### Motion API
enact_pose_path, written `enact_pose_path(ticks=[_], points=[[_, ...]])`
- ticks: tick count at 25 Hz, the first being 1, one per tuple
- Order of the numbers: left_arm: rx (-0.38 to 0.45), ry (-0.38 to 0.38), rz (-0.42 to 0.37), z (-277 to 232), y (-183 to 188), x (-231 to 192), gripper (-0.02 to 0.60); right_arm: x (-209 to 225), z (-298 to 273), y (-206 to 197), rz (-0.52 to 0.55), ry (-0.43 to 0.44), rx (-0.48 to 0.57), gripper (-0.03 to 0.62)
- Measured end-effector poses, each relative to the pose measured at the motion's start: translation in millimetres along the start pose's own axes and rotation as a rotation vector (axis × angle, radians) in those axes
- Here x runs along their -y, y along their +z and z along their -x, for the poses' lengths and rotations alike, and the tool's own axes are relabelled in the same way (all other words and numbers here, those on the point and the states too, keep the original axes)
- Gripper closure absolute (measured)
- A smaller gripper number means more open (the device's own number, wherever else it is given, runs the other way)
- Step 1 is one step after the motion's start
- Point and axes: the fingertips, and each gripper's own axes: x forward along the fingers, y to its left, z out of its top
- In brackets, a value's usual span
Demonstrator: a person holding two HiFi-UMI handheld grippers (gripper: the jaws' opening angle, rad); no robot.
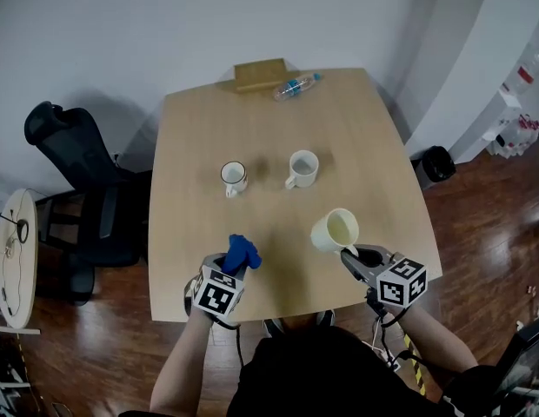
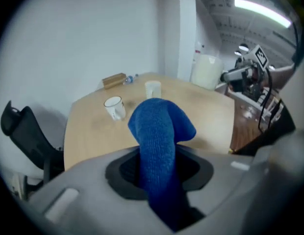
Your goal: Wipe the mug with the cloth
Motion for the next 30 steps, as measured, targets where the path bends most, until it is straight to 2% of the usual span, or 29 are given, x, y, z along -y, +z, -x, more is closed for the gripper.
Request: enact_pose_path(ticks=[5, 8, 12, 25, 28, 30], points=[[-0.134, -0.024, -0.078, -51, -30, 0, 0.452, 31, -38, -75, 0.099, -0.129, -0.206, 0.551], [-0.191, -0.048, -0.052, -70, -47, 5, 0.451, 39, -49, -97, 0.109, -0.179, -0.245, 0.551], [-0.225, -0.038, -0.033, -83, -63, 6, 0.449, 43, -57, -107, 0.122, -0.221, -0.257, 0.551], [-0.193, -0.036, -0.066, -100, -66, 7, 0.432, 50, -70, -123, 0.193, -0.253, -0.264, 0.549], [-0.174, -0.034, -0.033, -102, -66, 2, 0.398, 51, -72, -126, 0.209, -0.247, -0.271, 0.545], [-0.159, -0.02, -0.01, -102, -67, -3, 0.333, 49, -73, -129, 0.23, -0.245, -0.289, 0.533]])
